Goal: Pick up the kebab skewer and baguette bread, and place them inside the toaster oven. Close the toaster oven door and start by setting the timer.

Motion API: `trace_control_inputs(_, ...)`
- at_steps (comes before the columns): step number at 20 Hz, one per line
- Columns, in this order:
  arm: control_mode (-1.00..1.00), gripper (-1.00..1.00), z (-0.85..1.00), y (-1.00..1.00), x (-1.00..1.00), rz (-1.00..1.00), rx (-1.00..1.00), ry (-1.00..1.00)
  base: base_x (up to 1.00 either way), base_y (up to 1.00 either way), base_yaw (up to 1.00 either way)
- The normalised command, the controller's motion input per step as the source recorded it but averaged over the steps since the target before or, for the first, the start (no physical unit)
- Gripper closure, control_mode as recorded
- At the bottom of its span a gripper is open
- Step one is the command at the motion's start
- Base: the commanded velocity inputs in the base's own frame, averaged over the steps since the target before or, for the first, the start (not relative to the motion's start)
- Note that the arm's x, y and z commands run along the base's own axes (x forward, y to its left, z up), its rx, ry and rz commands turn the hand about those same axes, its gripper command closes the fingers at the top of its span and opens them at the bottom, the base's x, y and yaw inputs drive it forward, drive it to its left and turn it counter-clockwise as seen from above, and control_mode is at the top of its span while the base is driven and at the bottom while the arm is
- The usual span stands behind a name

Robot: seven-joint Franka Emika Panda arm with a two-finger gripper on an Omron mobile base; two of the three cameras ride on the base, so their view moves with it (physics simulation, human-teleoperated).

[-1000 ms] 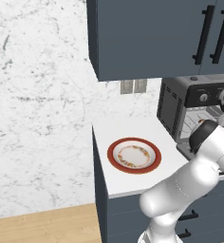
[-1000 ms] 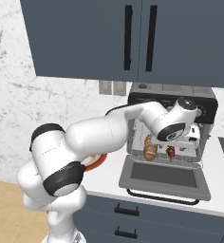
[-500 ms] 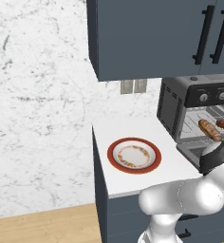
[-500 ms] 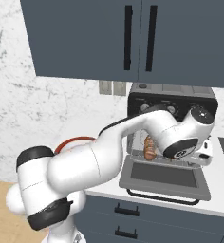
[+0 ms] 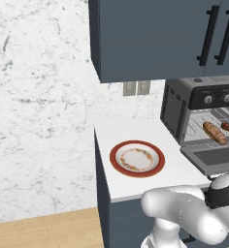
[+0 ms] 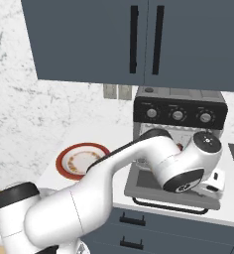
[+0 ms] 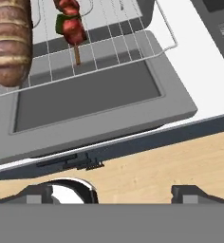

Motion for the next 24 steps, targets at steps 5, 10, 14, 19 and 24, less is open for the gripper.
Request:
trace_control_inputs(5, -1.0, -1.0, -0.33, 0.17, -0.01, -0.12, -0.02, 0.01, 0.0, 0.0, 0.0)
trace_control_inputs(10, -1.0, -1.0, -0.49, 0.29, 0.12, -0.13, -0.02, 0.05, 0.0, 0.0, 0.0)
trace_control_inputs(14, -1.0, -1.0, -0.14, 0.06, 0.67, -0.13, 0.0, 0.04, 0.0, 0.0, 0.0)
trace_control_inputs(19, -1.0, -1.0, -0.04, 0.0, 0.5, -0.08, 0.0, 0.01, 0.0, 0.0, 0.0)
trace_control_inputs(24, -1.0, -1.0, -0.38, 0.0, 0.02, -0.02, -0.03, 0.0, 0.0, 0.0, 0.0)
